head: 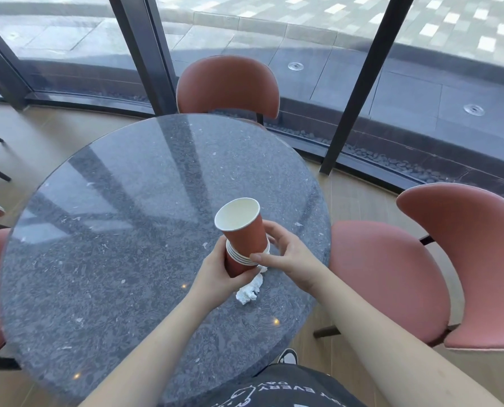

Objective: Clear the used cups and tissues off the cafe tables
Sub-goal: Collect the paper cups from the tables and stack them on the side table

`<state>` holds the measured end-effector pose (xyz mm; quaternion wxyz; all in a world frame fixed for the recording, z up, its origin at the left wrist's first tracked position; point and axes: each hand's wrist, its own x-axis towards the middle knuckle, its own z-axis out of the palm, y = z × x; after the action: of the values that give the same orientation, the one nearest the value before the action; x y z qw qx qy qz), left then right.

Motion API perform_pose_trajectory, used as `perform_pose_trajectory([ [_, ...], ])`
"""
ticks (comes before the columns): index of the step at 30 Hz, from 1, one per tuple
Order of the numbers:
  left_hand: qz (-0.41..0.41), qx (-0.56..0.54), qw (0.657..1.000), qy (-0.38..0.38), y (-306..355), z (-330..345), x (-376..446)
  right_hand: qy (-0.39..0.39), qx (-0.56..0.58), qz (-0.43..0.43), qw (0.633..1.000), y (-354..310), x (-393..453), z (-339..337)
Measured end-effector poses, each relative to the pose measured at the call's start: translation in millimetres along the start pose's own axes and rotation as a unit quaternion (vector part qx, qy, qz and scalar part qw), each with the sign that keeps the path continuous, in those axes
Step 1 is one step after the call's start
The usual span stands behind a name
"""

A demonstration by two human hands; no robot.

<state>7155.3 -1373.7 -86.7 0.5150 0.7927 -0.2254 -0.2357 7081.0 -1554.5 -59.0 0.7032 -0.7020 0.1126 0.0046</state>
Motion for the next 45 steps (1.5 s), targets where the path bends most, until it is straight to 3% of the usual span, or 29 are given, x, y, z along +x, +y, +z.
perform_pose_trajectory([
  [14,0.017,-0.012,1.000,0.013,-4.9,-10.8,0.6,0.019,-0.050,-0.016,0.998,-4.6,-2.4,10.6],
  [28,0.026,-0.024,0.999,-0.011,-9.7,-18.6,3.2,0.043,-0.068,0.040,0.996,-1.7,-7.3,29.8],
  [40,0.058,-0.015,0.998,-0.035,-10.6,-27.3,3.2,0.117,-0.082,0.020,0.989,-1.0,-21.2,57.9],
  [45,0.067,-0.017,0.995,-0.071,-13.4,-23.4,3.8,0.149,-0.014,0.038,0.988,7.5,-39.6,61.7],
])
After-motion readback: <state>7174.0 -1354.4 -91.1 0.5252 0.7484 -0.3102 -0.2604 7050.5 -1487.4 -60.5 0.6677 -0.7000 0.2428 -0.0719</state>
